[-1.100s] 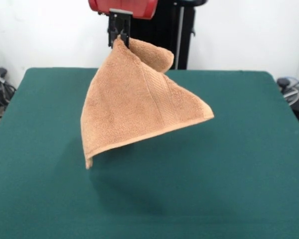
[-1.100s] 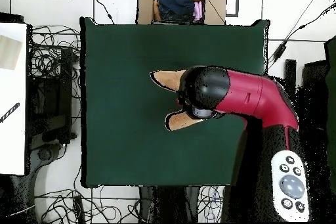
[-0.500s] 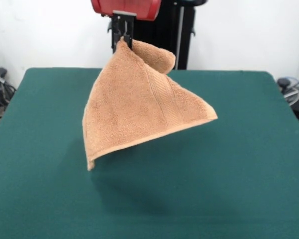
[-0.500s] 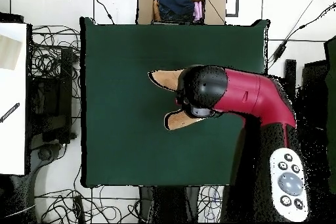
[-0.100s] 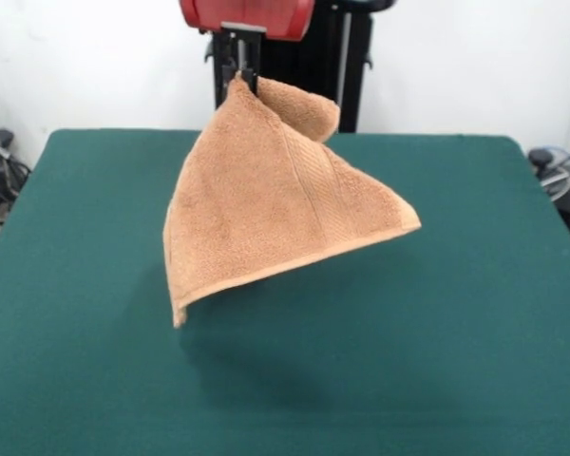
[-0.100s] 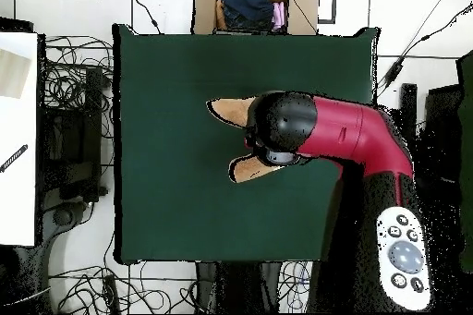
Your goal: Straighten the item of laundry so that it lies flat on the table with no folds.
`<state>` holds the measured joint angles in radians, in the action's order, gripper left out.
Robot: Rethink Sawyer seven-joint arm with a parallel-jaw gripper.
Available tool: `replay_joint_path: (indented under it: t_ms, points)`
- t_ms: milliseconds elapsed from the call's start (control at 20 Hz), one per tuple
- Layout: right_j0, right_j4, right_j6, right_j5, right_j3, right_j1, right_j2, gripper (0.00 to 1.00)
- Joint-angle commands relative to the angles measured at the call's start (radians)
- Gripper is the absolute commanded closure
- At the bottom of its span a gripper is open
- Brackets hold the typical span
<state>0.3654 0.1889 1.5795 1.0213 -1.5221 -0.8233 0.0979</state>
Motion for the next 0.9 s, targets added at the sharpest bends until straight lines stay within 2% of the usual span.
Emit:
replay_joint_path:
  t_ms: [50, 400, 450, 900]
  points:
    - [-0.028, -0.004, 0.026, -0.067, -0.104, 0.014, 0.076, 1.0]
    - [-0.051, -0.021, 0.084, -0.103, -0.119, 0.019, 0.065, 1.0]
    - [-0.056, -0.023, 0.096, -0.108, -0.119, 0.019, 0.062, 0.0]
    - [-0.09, -0.015, 0.148, -0.175, -0.128, 0.025, 0.038, 0.0]
